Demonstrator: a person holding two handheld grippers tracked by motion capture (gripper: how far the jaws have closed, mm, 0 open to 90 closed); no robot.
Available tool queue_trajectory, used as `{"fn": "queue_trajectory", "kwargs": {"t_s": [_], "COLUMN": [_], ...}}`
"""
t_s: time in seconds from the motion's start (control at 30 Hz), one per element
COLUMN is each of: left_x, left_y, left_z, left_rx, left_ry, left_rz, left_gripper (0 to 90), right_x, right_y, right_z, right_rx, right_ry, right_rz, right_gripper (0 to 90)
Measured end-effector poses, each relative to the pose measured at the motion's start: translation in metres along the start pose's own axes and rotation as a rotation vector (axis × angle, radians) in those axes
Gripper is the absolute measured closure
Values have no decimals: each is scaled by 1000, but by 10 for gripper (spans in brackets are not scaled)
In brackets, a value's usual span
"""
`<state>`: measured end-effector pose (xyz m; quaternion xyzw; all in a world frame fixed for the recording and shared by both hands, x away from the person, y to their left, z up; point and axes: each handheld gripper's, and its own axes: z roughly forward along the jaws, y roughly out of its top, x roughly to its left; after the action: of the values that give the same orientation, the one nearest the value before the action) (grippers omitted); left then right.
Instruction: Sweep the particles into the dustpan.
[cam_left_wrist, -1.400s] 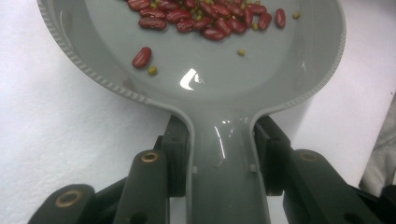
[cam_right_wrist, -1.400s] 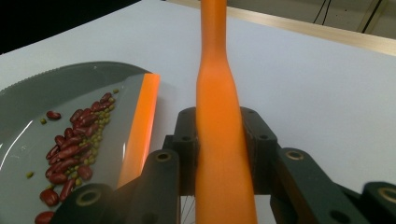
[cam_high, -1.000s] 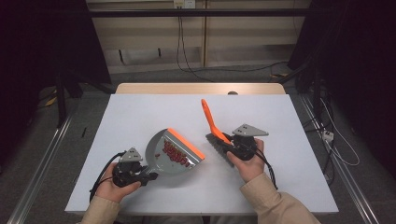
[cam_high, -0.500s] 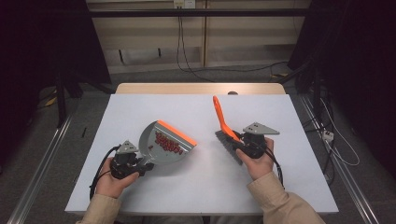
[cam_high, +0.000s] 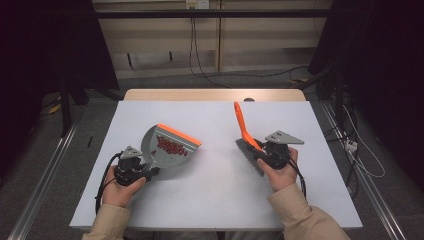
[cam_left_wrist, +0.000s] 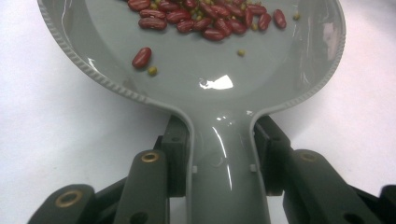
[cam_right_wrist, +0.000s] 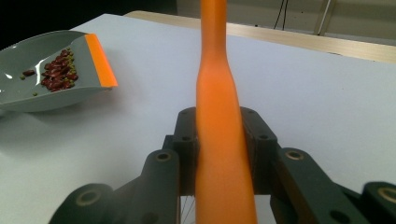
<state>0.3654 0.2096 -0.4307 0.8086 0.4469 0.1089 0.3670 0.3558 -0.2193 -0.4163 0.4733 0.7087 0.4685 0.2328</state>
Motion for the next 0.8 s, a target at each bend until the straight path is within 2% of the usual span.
{"fn": "queue_trajectory", "kwargs": {"t_s": [0.47,0.8], "left_x": [13,20], "left_y": [3,4], "left_z": [8,10], "left_rx": [5,3], "left_ry": [87,130], "left_rz": [-77,-126], "left_gripper": [634,634], "right_x": [-6,-10], "right_y": [-2,-3], "right_z": [-2,-4], "right_rx": [0,0], "right_ry": [-12,-24], "right_rz": [6,8], "right_gripper": [712,712]}}
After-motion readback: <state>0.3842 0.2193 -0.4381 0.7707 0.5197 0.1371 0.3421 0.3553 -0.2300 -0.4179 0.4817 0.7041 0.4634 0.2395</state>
